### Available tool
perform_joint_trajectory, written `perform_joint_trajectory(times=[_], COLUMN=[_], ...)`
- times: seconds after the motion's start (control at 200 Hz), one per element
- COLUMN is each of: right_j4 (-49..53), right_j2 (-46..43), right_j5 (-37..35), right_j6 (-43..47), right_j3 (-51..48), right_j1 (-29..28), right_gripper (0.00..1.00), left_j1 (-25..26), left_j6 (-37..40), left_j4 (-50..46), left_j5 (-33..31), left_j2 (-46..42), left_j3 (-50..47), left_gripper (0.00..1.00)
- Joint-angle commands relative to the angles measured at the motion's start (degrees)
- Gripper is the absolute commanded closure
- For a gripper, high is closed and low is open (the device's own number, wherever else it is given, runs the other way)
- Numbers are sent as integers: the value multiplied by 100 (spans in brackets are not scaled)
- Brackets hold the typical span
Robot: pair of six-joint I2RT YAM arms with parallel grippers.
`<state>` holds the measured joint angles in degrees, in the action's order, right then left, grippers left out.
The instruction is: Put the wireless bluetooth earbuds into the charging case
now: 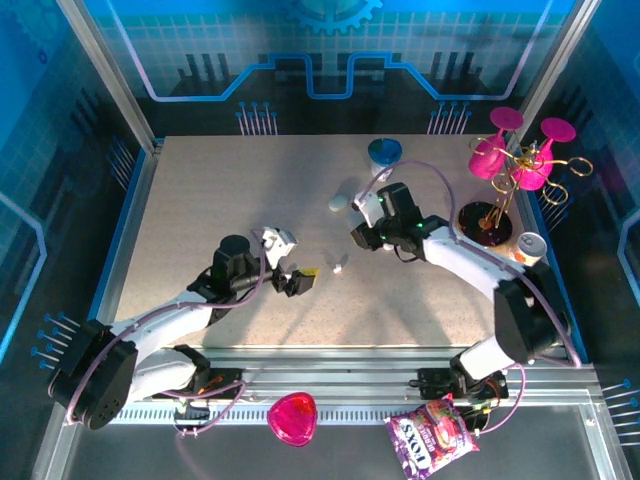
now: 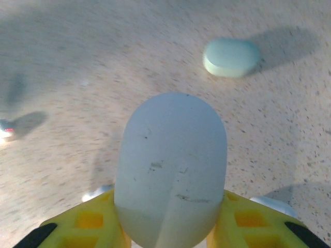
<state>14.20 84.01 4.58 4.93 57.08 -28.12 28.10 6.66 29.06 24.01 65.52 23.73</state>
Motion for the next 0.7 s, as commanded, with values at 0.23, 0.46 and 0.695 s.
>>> perform_joint_trajectory(times=[0.23, 0.46, 0.695], right_j4=[2288, 3414, 3493], right_j2=[-1176, -1500, -1482], right_j5=[1913, 2133, 2080], right_j6=[1035, 1570, 1621], right_j3=[499, 1119, 1389], right_j1=[-364, -870, -1190], right_gripper=[68, 68, 68], left_j1=[282, 349, 395], left_j6=[568, 262, -467], left_j4=[100, 47, 628], left_j5=[1678, 2538, 3286], left_j2=[300, 273, 300], left_j3=[448, 626, 751], left_gripper=[1, 3, 16])
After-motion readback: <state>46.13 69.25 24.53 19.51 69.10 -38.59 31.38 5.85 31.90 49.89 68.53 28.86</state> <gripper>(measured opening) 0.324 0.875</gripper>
